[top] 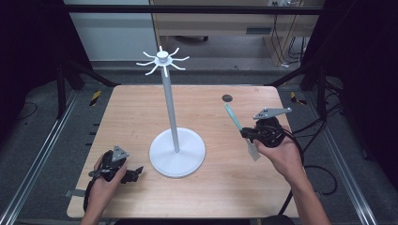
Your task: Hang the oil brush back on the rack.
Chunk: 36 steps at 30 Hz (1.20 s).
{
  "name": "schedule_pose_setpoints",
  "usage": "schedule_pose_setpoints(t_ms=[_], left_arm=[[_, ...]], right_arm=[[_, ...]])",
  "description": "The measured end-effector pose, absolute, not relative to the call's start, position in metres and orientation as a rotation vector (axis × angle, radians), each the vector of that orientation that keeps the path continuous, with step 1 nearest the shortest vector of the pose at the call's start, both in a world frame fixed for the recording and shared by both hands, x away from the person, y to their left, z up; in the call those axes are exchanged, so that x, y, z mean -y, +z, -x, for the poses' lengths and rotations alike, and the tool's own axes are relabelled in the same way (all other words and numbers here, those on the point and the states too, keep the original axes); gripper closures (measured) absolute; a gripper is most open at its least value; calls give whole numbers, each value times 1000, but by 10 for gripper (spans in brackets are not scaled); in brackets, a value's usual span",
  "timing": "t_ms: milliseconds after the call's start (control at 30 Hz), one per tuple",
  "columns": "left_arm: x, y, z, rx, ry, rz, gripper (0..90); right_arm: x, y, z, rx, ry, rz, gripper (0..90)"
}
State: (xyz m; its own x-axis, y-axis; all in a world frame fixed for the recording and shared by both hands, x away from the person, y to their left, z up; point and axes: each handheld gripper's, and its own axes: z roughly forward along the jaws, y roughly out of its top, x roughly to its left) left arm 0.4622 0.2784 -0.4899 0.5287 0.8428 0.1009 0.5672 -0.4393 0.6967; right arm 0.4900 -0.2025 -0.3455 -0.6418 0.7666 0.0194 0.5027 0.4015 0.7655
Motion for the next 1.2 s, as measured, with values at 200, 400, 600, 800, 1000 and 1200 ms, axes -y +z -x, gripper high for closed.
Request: schedule_pose_setpoints(t_ms=[200,400,600,800,1000,1200], left_arm=[[-281,-489,-462,-1146,596,-2156,36],[-280,-489,-462,-1141,598,-2154,36],[-282,-488,-462,-1145,600,-2148,36],[-281,-488,-462,-1145,600,-2151,36],[-281,-488,-462,-1144,600,-2146,36],[-282,-488,-462,-1145,600,-2146,36]], right_arm=[[191,-335,-490,-2293,1161,-1059,826],[180,-327,-487,-2271,1207,-1028,826],[168,-318,-484,-2262,1243,-984,826],[162,-312,-484,-2246,1269,-967,826],[157,-307,-484,-2227,1302,-949,826],[154,-302,-483,-2211,1341,-944,826]])
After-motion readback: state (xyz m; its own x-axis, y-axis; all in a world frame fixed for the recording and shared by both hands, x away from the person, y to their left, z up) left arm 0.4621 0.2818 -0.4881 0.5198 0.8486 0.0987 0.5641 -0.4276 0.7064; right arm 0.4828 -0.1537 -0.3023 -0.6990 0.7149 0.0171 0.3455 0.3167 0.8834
